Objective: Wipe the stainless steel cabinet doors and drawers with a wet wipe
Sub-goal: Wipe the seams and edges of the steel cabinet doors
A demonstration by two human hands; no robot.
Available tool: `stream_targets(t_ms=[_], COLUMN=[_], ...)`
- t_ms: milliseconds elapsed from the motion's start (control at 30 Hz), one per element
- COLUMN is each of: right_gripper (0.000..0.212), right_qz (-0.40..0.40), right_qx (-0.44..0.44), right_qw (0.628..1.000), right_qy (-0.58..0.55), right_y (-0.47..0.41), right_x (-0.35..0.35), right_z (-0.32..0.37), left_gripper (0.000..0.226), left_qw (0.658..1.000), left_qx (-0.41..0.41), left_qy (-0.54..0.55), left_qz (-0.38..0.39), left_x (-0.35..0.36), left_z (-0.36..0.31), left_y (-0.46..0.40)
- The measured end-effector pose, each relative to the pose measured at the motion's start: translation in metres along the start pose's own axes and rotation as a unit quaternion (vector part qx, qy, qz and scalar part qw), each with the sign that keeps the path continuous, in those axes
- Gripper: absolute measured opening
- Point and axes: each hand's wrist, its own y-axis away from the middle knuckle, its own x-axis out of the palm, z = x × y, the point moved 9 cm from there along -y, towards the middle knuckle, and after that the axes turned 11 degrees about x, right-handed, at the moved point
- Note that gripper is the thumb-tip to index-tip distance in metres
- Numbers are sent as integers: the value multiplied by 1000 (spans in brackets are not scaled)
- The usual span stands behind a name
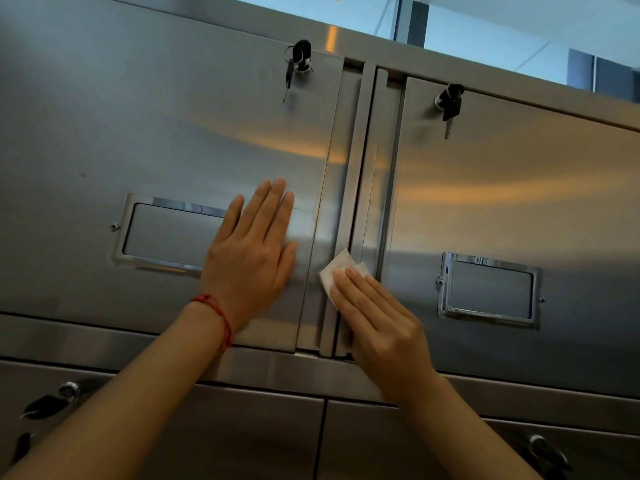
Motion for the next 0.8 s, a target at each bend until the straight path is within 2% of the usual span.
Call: stream_targets(t_ms=[100, 367, 533, 800], right_gripper=[28, 29, 32, 28], right_qz=[2, 28, 19, 14], right_qx=[0, -69, -39, -45], right_qw=[1000, 997, 999, 999], right_qy=[1, 31, 17, 9], right_y=[1, 5, 5, 1], right_x=[1, 0, 2, -1], right_z=[0, 3, 2, 1], left_gripper=[56, 56, 56, 57], left_qw=[1000, 1000, 1000, 1000], left_qx=[-1, -2, -1, -2], left_qy=[2, 2, 0, 0], left_qz=[1, -1, -4, 2], left_x=[-1, -1, 1, 1], left_z=[1, 0, 1, 1], left_y=[0, 0, 1, 1])
